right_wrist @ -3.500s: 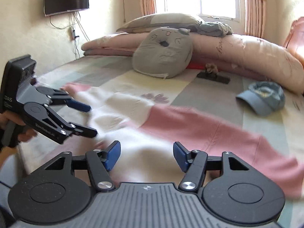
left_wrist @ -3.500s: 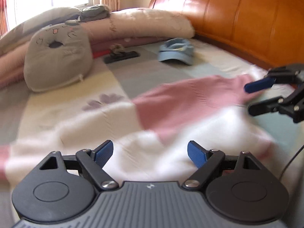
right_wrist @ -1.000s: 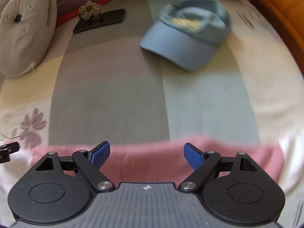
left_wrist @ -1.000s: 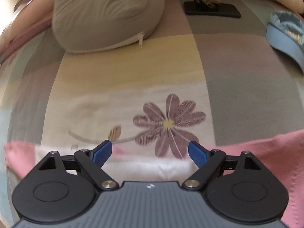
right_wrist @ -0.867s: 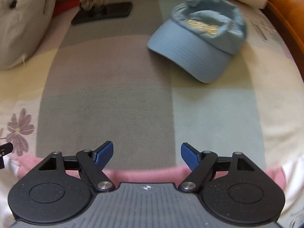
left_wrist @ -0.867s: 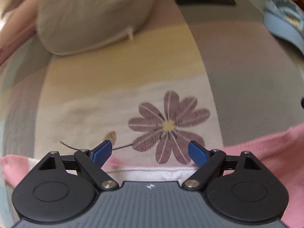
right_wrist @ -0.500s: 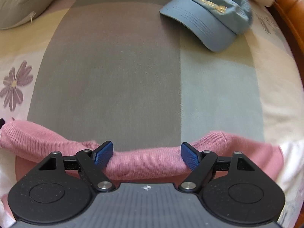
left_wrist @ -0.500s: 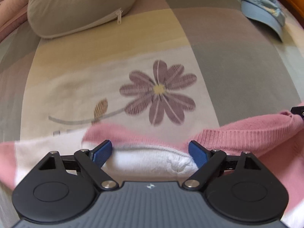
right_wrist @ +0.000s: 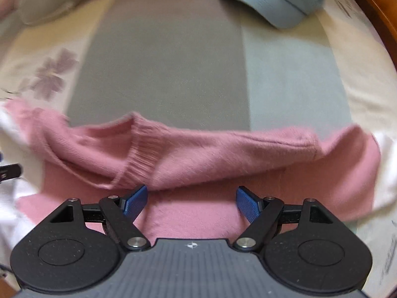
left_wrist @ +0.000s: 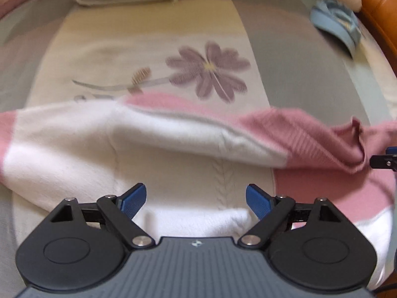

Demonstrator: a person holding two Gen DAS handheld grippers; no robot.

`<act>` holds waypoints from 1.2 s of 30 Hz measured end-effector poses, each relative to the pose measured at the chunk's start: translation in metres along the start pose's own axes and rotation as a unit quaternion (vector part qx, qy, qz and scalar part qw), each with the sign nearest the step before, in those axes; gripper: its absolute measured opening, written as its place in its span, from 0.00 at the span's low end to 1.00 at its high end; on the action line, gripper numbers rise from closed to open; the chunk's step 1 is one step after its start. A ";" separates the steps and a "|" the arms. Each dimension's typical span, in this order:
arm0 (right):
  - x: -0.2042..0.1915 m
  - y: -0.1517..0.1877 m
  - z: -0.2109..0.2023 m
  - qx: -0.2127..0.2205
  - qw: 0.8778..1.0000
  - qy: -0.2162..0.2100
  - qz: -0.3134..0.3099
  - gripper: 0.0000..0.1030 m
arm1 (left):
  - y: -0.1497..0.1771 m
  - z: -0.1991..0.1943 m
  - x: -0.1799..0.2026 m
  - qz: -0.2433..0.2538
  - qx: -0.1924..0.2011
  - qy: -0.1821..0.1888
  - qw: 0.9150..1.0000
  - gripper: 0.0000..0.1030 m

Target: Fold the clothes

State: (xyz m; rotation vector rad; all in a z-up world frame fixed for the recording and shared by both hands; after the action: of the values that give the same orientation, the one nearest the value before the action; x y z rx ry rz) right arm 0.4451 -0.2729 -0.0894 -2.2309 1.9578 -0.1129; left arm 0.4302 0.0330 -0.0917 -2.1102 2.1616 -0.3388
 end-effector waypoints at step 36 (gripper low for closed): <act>-0.104 -0.080 0.014 -0.020 0.950 -0.286 -0.123 0.43 | 0.012 0.021 -0.006 0.036 -0.031 -0.004 0.999 0.85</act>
State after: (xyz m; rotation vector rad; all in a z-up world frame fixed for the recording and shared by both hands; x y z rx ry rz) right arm 0.5117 -0.1589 -0.0832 -2.1907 1.3826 0.4926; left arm 0.4232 0.0375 -0.1152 -2.0537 2.2659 -0.2597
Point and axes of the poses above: each gripper's, at about its wrist camera, not at the fingertips, and z roughly the way its jaws point, x to its right, y to its underside, the point moved 4 cm from there along z, roughly the way its jaws point, and after that the axes turned 4 degrees about -x, right-handed, at the moved point
